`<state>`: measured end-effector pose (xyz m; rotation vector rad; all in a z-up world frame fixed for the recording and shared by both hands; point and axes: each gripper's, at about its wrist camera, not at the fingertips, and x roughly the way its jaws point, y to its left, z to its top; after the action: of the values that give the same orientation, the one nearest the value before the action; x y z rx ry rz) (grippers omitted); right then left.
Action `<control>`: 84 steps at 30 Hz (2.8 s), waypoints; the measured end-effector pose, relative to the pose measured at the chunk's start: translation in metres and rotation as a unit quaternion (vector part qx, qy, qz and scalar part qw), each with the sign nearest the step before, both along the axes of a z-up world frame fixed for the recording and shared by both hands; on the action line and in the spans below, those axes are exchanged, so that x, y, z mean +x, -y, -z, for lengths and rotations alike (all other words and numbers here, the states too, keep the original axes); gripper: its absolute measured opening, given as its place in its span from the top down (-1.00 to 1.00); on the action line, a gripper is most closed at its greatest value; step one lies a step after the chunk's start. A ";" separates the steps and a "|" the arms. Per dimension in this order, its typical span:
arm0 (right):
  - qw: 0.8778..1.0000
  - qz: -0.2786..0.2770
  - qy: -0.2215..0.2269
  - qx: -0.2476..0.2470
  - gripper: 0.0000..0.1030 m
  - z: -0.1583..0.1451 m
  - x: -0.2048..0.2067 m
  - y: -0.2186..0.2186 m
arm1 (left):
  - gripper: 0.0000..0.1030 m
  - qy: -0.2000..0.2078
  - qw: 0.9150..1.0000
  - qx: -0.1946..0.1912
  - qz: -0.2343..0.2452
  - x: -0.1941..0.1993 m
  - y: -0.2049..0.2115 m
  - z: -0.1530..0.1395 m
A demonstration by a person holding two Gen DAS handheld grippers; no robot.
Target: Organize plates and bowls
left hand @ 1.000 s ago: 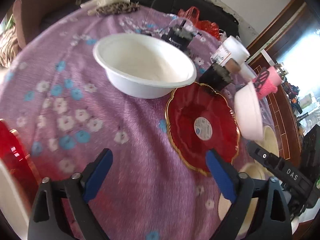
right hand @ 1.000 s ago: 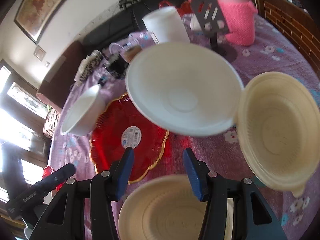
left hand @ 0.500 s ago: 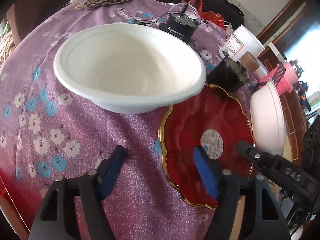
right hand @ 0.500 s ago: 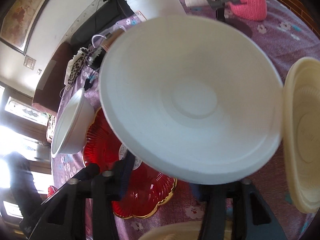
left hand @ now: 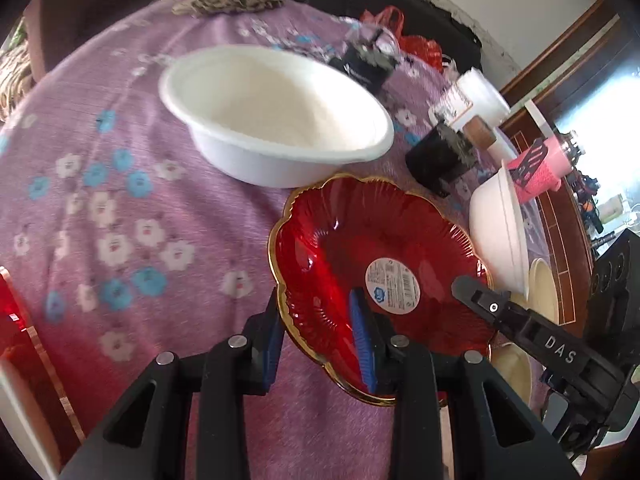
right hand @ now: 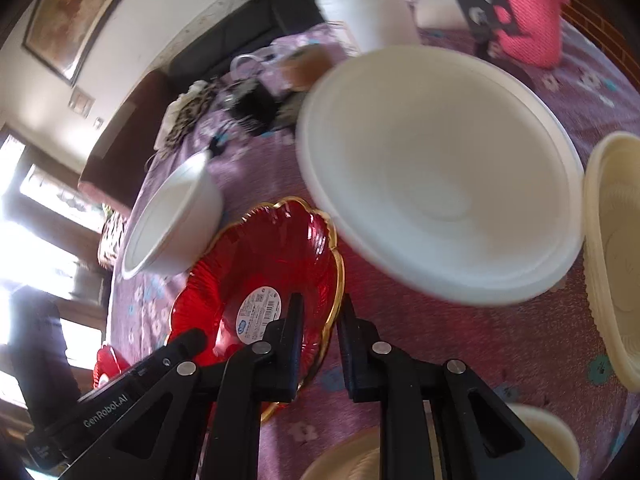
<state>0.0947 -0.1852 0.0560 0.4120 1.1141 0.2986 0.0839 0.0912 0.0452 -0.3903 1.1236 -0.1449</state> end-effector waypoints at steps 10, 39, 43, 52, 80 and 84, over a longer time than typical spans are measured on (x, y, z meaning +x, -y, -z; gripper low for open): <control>0.998 -0.039 0.043 0.008 0.65 -0.030 -0.042 -0.032 | 0.41 0.070 0.997 -0.015 -0.028 -0.051 -0.036 -0.036; 0.978 -0.192 0.076 0.010 0.64 -0.043 -0.135 -0.213 | 0.40 0.145 0.971 -0.008 -0.192 -0.209 -0.204 -0.052; 0.977 -0.203 0.071 0.001 0.64 -0.035 -0.138 -0.229 | 0.33 0.137 0.969 -0.014 -0.205 -0.213 -0.218 -0.043; 0.974 -0.217 0.065 -0.019 0.64 -0.019 -0.140 -0.251 | 0.33 0.120 0.968 -0.020 -0.220 -0.218 -0.236 -0.024; 0.979 -0.149 0.141 -0.010 -0.02 -0.041 -0.167 -0.146 | -0.64 0.207 0.959 0.073 -0.180 -0.255 -0.181 -0.074; 0.983 -0.113 0.141 -0.013 -0.02 -0.041 -0.174 -0.088 | -0.67 0.216 0.965 0.072 -0.132 -0.252 -0.152 -0.085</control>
<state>-0.0793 -0.0973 0.0974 0.2101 0.8844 0.5254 -0.1681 0.2431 0.1304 -0.3529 0.6396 0.0847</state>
